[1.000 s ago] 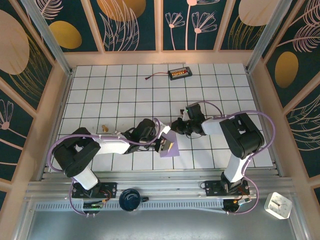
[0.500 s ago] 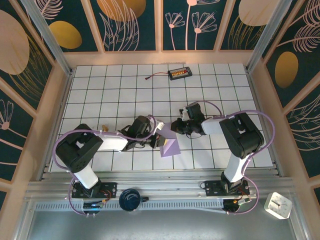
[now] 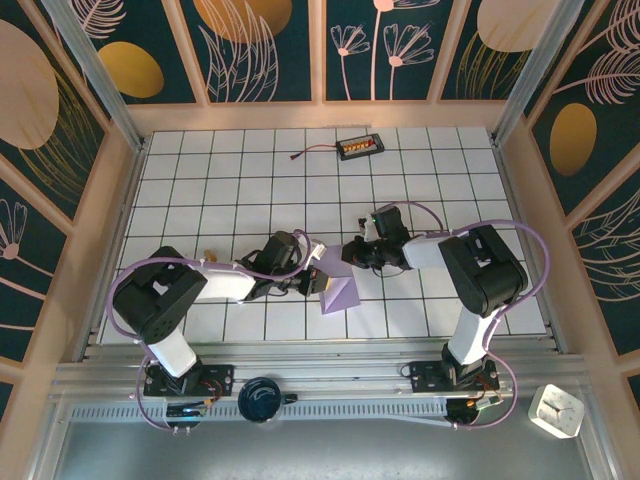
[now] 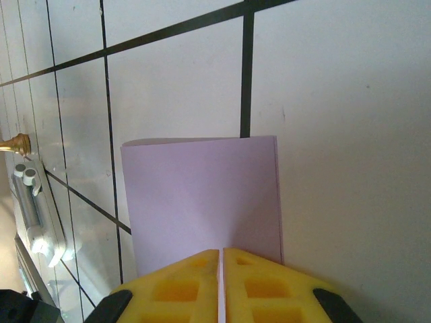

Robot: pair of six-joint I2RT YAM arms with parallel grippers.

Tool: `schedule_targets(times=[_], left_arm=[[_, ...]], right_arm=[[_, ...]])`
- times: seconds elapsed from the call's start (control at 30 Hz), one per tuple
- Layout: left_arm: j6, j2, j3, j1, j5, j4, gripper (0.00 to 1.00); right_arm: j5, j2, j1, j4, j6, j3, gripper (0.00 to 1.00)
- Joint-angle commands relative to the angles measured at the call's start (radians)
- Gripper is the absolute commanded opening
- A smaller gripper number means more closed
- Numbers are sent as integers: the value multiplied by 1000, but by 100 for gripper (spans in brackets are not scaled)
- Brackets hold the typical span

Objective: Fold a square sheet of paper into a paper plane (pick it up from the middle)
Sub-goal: Fold the triangle a second time at the center of the table.

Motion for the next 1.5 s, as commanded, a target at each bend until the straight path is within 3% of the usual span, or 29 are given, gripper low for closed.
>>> schedule_targets(times=[0.0, 1.47], left_arm=[[29, 10, 1, 7, -25, -14, 0], [52, 38, 25, 6, -65, -82, 0]], right_arm=[[51, 54, 1, -40, -19, 2, 10], [57, 59, 12, -37, -19, -8, 10]])
